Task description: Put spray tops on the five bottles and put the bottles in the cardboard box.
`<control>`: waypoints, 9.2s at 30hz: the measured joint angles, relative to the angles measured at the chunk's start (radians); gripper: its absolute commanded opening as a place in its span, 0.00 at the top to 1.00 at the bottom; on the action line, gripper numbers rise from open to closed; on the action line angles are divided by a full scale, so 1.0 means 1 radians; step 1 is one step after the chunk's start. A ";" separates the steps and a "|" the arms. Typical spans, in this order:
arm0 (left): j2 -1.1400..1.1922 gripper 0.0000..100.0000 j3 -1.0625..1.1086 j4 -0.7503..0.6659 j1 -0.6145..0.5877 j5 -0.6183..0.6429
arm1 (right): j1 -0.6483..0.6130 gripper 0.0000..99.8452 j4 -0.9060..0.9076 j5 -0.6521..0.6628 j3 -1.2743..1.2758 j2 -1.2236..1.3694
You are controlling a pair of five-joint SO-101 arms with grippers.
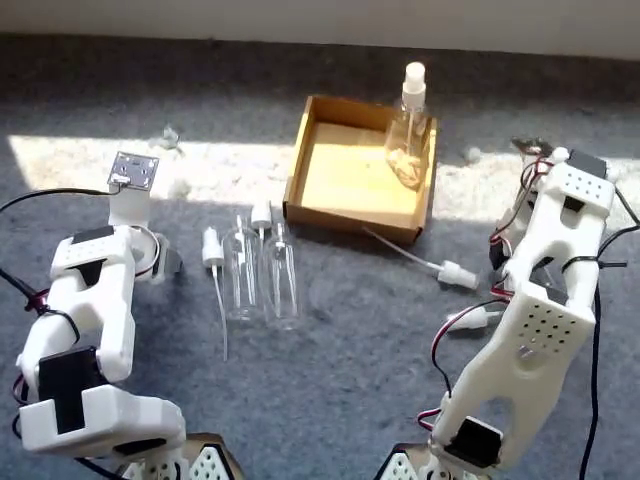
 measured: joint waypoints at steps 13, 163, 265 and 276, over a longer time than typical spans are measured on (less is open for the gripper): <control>0.000 0.75 0.000 0.000 0.000 0.000 | -0.037 0.68 0.112 -0.129 -0.110 -0.057; 0.000 0.75 0.009 -0.008 0.015 0.000 | 0.055 0.67 0.097 -0.107 -0.649 0.273; 0.456 0.96 -0.612 0.178 0.942 0.044 | 0.198 1.00 -0.446 -0.034 1.142 -1.168; 0.282 0.99 -0.609 0.388 0.941 0.026 | 0.198 1.00 -0.446 0.006 1.142 -1.168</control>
